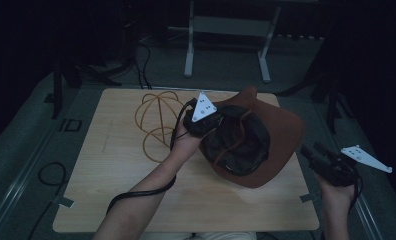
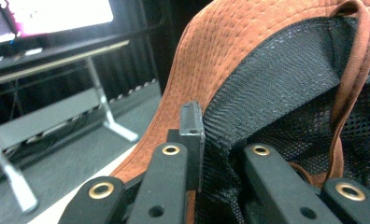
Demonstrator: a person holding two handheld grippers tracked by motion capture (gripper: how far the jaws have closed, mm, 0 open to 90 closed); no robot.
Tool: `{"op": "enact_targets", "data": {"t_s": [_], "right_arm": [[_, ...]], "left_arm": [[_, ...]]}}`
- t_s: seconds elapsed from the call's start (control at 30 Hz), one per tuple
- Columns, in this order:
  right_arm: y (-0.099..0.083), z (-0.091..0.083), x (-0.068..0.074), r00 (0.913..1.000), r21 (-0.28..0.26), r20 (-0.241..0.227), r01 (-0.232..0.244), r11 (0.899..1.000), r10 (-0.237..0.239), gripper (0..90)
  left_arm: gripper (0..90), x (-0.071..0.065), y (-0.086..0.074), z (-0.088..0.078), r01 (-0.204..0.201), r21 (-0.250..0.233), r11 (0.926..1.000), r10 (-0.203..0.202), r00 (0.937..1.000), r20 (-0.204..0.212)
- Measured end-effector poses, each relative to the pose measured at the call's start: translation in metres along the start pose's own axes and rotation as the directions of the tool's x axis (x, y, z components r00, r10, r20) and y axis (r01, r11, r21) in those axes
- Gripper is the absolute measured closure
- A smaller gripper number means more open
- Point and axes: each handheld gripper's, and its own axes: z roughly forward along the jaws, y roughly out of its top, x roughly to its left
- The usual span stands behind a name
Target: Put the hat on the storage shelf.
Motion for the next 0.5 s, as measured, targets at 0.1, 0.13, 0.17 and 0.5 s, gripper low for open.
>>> {"op": "enact_targets", "data": {"t_s": [0.1,0.13,0.17,0.5], "right_arm": [[-0.002,-0.001,-0.001,1.0000,-0.002,-0.008,0.001,1.000,-0.001,42.2],[-0.001,-0.002,-0.001,0.9999,-0.008,-0.012,-0.001,1.000,0.001,42.7],[-0.001,-0.003,-0.001,0.9999,-0.015,-0.016,0.001,1.000,-0.002,42.7],[0.001,-0.001,0.015,0.9922,-0.030,-0.111,0.053,0.998,-0.056,44.0]], "left_arm": [[84.8,0.003,-0.002,-0.003,-0.005,-0.046,0.9989,0.007,0.9987,0.050],[84.8,0.004,-0.002,-0.004,-0.011,-0.061,0.9981,0.014,0.9981,0.060],[84.8,0.005,-0.003,-0.005,-0.011,-0.080,0.9968,0.018,0.9958,0.089],[84.7,0.004,-0.006,-0.008,-0.034,-0.159,0.9867,0.075,0.9617,0.263]]}}
